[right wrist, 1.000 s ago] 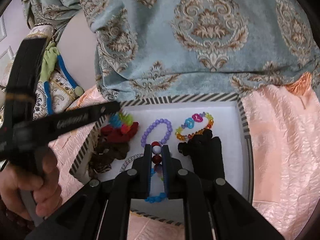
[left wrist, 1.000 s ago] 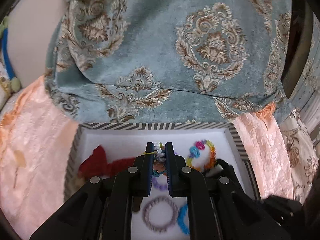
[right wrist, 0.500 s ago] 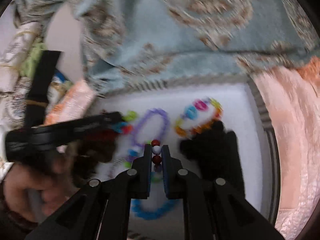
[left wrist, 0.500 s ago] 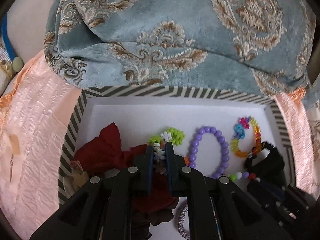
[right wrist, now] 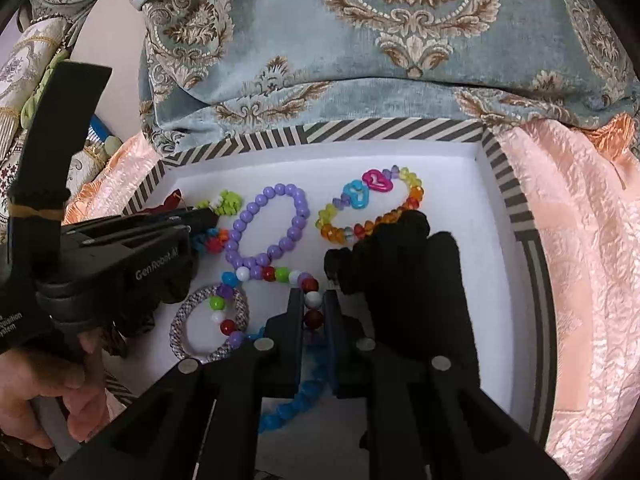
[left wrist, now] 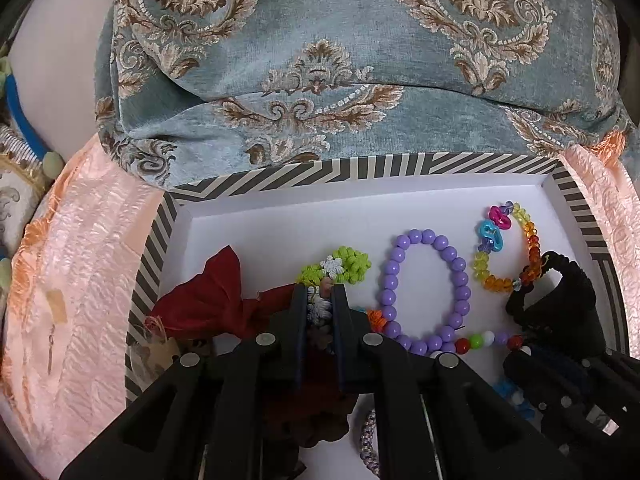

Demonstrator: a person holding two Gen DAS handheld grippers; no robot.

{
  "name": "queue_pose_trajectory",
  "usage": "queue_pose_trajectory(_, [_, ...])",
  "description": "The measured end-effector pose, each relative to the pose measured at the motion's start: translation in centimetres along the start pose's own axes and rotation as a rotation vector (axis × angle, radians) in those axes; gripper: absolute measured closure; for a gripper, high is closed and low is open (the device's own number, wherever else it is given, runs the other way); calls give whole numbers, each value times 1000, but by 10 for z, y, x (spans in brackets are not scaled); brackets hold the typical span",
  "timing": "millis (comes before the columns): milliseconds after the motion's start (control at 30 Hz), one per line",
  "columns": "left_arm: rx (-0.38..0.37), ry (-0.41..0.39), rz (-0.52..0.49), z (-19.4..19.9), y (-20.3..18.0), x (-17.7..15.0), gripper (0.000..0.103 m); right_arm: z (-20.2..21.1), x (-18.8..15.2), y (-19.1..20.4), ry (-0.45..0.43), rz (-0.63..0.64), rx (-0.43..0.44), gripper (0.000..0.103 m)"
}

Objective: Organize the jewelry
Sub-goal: 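Carry both bracelets into the box and open both tools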

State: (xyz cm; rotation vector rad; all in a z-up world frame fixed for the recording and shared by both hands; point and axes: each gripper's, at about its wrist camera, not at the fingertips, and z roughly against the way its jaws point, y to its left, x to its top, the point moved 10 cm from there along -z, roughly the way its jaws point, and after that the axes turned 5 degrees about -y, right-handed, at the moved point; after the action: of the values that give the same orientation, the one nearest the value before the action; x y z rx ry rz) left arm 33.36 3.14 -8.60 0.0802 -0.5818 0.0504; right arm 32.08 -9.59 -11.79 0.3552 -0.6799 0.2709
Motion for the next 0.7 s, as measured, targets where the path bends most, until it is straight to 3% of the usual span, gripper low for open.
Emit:
queue_pose_trajectory(533, [-2, 8, 33, -2, 2, -1, 103, -1, 1, 0, -4, 5, 4, 93])
queue_pose_trajectory(600, [-4, 13, 39, -3, 3, -2, 96, 0, 2, 0, -8, -2, 13, 89])
queue_pose_trajectory(667, [-13, 19, 41, -4, 2, -2, 88, 2, 2, 2, -13, -10, 29, 73])
queue_pose_trajectory(700, [-14, 19, 41, -4, 2, -3, 86, 3, 3, 2, -17, -8, 28, 71])
